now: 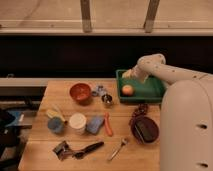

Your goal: Place apple in tray

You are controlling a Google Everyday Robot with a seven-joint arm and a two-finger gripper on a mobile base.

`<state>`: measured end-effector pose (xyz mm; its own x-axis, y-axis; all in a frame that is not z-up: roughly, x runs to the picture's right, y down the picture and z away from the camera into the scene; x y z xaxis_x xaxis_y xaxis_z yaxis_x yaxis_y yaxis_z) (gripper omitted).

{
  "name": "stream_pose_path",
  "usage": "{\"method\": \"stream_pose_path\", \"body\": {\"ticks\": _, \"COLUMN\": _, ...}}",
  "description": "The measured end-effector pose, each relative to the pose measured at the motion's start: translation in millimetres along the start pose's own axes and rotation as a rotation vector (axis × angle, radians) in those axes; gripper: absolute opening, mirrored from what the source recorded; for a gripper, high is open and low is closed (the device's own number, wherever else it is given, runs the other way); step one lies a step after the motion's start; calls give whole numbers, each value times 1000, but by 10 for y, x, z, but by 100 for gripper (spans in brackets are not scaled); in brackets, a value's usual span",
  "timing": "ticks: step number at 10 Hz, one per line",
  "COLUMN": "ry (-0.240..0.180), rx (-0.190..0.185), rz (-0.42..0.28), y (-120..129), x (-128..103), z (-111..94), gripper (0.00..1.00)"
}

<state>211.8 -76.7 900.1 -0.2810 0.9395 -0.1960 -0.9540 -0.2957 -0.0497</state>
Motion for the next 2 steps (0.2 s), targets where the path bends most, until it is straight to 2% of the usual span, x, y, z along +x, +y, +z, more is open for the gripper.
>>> {"method": "stream_pose_path", "body": {"ticks": 2, "ry": -27, "rx": 22, "rz": 7, "y": -65, "x": -77, "z": -144, "gripper": 80}}
